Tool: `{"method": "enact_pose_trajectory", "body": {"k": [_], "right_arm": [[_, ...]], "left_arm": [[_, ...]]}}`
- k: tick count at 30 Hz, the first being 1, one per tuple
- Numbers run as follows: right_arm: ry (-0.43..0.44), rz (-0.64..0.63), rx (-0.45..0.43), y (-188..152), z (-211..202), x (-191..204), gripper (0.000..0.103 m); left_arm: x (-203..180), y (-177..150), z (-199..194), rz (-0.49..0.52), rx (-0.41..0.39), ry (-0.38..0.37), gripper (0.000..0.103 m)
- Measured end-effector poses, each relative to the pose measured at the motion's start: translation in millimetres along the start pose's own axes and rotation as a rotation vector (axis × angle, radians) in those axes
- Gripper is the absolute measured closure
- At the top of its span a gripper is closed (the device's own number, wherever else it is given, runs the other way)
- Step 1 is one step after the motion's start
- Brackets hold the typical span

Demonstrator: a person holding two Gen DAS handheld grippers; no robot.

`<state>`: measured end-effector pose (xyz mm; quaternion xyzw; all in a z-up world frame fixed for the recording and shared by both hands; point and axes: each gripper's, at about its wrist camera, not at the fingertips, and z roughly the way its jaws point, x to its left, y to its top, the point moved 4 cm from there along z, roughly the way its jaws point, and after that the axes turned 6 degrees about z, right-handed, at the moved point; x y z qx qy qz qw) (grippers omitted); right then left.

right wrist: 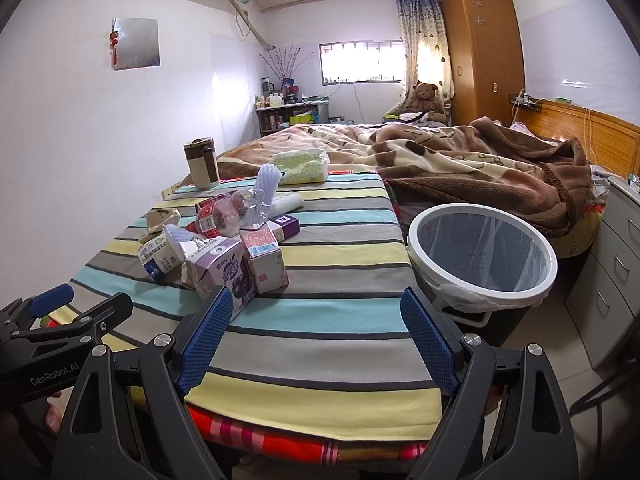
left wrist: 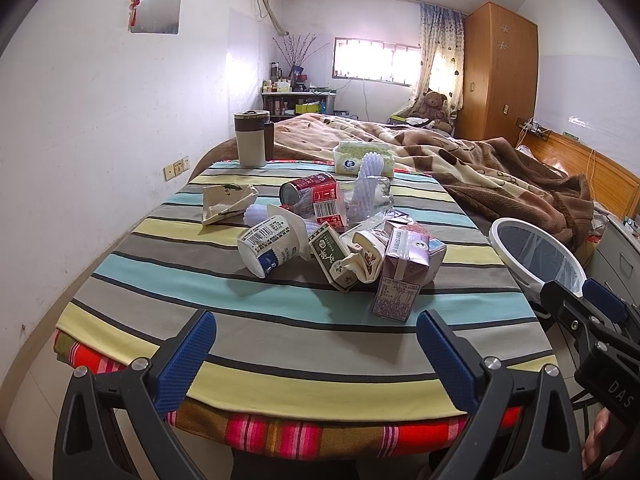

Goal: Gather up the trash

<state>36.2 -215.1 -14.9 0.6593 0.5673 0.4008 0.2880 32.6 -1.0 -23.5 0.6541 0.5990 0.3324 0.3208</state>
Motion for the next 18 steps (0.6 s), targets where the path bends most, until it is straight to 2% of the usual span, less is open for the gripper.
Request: {"method": "enact_pose_trajectory", "body": {"k": [18], "right_arm": [[-0.004, 0.000, 0.007, -0.9, 2.3, -1.4, 0.015]], "left_arm": [[1.1, -2.1, 1.3, -0.004, 0.006, -0.001, 0.001]]}}
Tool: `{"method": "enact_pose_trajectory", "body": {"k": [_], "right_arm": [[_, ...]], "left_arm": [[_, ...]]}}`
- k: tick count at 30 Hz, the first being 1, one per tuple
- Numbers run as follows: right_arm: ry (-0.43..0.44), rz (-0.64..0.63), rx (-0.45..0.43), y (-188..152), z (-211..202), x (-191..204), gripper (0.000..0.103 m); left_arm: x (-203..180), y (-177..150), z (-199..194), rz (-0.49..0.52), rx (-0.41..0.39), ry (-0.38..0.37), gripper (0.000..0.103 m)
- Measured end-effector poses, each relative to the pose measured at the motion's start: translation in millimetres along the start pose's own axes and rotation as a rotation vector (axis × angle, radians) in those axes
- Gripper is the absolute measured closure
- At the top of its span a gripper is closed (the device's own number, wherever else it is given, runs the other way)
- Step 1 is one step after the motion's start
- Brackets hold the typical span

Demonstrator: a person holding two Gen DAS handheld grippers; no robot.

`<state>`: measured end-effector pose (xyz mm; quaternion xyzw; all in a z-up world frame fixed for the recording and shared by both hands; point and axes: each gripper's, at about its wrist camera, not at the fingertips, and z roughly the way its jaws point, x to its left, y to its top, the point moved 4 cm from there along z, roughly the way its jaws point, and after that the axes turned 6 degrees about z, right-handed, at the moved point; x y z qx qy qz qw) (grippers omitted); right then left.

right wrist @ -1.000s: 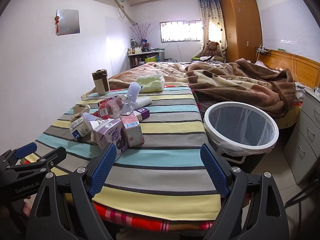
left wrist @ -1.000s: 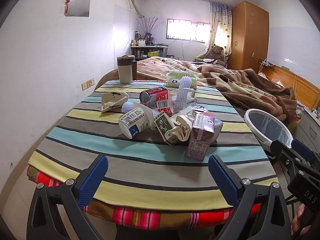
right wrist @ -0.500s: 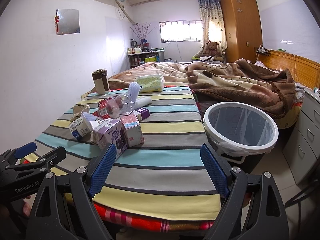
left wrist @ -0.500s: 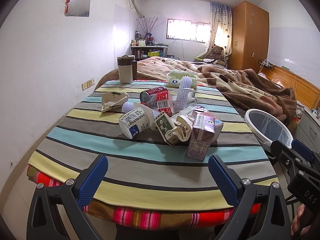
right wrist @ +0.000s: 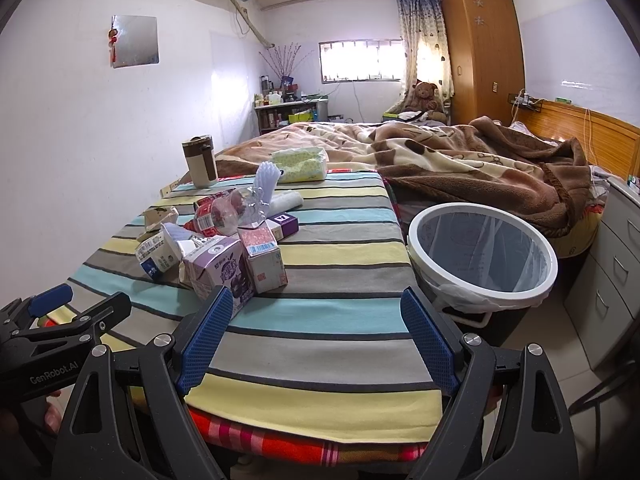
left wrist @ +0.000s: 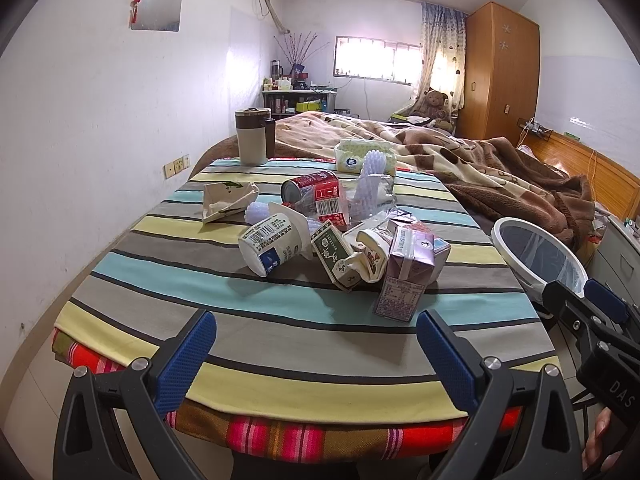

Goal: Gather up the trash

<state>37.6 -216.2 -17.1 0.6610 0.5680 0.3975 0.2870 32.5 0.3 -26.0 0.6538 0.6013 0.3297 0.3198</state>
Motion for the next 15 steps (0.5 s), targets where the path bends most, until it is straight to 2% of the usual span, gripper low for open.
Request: {"method": "enact_pose_trajectory", "body": {"k": [15], "right_arm": [[0.009, 0.001, 0.013, 5, 21, -5, 0.015]], "left_arm": [[22, 2, 25, -0.038, 0.042, -0.018, 0.001]]}}
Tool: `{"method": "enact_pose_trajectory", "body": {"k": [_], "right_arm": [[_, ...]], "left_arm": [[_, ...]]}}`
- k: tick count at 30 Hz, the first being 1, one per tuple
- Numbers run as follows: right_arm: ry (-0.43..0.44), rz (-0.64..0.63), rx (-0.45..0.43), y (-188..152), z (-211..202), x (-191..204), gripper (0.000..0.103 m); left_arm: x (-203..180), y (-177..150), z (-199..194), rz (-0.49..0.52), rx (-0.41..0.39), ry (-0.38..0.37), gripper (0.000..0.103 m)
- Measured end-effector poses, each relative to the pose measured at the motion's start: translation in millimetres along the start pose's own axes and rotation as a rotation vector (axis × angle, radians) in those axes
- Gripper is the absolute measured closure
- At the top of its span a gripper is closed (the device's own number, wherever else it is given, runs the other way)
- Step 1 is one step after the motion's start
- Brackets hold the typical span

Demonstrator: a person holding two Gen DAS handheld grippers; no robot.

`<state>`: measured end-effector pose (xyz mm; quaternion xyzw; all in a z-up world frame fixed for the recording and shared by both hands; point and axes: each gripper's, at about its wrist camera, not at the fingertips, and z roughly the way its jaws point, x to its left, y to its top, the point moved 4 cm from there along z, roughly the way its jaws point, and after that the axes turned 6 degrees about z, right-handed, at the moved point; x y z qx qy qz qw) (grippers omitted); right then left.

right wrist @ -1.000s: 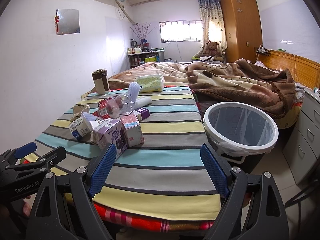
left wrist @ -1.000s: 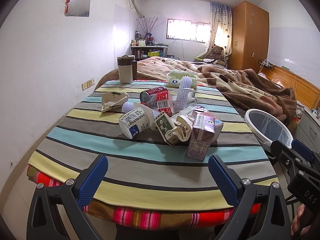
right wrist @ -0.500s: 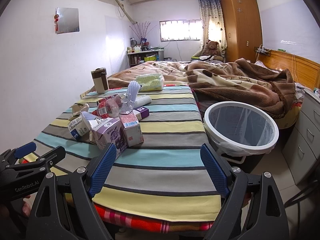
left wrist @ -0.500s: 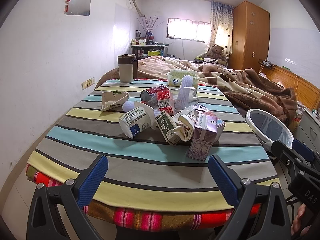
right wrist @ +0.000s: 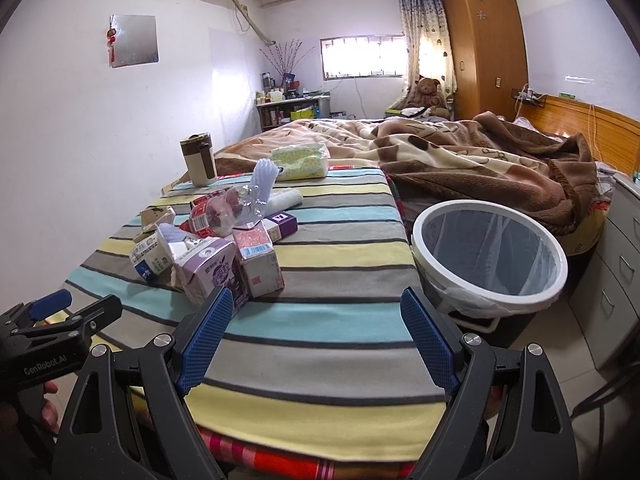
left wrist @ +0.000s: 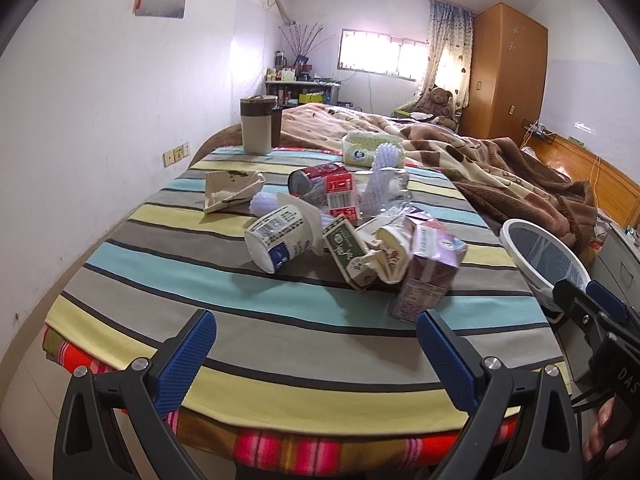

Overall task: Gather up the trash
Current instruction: 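Grasp the white yogurt cup with the left tool while the right tool grasps the pink carton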

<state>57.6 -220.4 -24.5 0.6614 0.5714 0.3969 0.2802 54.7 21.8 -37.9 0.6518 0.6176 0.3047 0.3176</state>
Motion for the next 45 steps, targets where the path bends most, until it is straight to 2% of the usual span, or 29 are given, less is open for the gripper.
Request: {"method": "enact_pose_trajectory", "body": {"k": [5, 18, 30, 31, 33, 37, 39, 43, 45], "right_arm": [[0.000, -0.012, 0.017, 5, 19, -1, 0.015], [0.082, -0.019, 0.118, 10, 71, 17, 0.016], [0.116, -0.060, 0.218, 7, 94, 37, 0.018], [0.113, -0.066, 0.224, 7, 95, 38, 0.019], [0.110, -0.070, 0.243, 6, 99, 39, 0.030], [0.110, -0.064, 0.257, 8, 105, 40, 0.034], [0.113, -0.065, 0.257, 9, 106, 41, 0.042], [0.128, -0.055, 0.271, 9, 109, 43, 0.051], [0.134, -0.048, 0.275, 9, 109, 43, 0.060]], "left_arm": [[12, 5, 15, 0.000, 0.009, 0.005, 0.001], [59, 30, 76, -0.006, 0.077, 0.017, 0.001], [69, 45, 114, 0.041, 0.143, -0.035, 0.001], [68, 46, 117, 0.042, 0.146, -0.036, 0.001], [68, 49, 122, 0.051, 0.147, -0.045, 0.001], [63, 52, 132, 0.076, 0.171, -0.063, 0.008], [59, 52, 134, 0.094, 0.167, -0.079, 0.009], [54, 52, 138, 0.107, 0.180, -0.096, 0.022], [53, 52, 141, 0.106, 0.190, -0.113, 0.029]]}}
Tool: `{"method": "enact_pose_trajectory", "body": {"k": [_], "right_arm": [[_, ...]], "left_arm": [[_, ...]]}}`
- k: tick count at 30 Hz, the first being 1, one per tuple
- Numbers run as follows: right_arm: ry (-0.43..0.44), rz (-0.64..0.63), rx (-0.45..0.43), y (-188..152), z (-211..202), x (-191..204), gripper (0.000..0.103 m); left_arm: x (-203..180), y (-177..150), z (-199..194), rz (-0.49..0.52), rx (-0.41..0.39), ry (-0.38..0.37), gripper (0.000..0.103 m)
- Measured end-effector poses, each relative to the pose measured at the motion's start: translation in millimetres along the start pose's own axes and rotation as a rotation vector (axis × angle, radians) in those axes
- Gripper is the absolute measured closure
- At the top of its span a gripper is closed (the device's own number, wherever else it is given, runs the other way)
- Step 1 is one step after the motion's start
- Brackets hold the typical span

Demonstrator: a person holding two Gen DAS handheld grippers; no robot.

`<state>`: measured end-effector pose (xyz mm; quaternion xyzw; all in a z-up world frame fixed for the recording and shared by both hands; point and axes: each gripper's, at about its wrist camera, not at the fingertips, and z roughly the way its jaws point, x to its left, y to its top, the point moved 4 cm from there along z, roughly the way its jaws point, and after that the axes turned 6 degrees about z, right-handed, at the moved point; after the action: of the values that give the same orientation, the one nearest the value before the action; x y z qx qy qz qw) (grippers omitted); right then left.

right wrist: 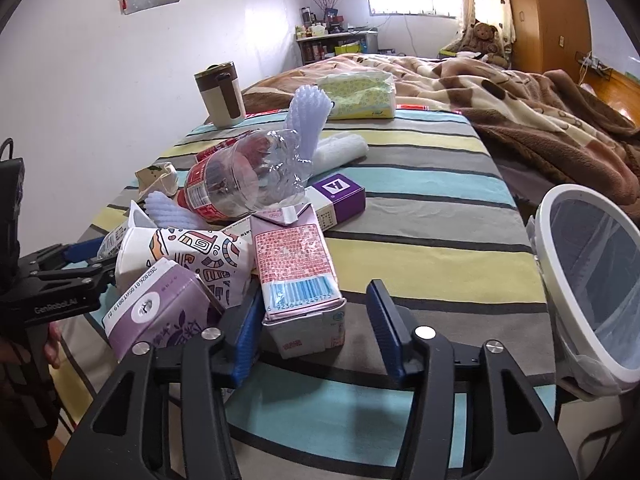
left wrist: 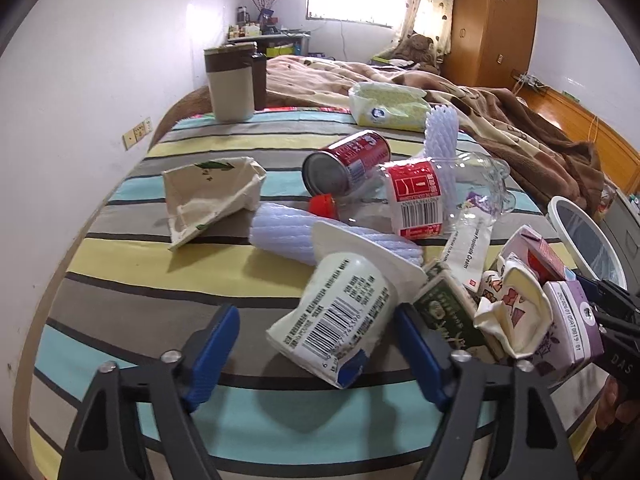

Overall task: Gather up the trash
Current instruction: 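Grasp the white yogurt cup with the left tool while the right tool grasps the pink carton, then carry both items over the wastebasket and open both tools to drop them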

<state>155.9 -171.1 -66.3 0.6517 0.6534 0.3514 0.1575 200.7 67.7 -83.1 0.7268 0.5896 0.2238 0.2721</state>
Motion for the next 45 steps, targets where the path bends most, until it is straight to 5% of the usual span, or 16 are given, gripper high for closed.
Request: {"method": "enact_pose_trajectory", "body": {"k": [4, 27, 45], "right_arm": [[0.007, 0.000, -0.001, 0, 0, 0, 0.063], [0.040, 0.037, -0.143, 16, -42, -13, 0.068], [-0.078, 0.144, -0.279, 32, -96, -86, 0.068]], "left_arm": [[-5, 1, 0, 0.010, 0.002, -0.017, 0.041], [-27, 18, -68, -0.039, -0.141, -0.034, 0.046], [-155, 63, -91, 0.111, -0.220, -0.129, 0.046]]}}
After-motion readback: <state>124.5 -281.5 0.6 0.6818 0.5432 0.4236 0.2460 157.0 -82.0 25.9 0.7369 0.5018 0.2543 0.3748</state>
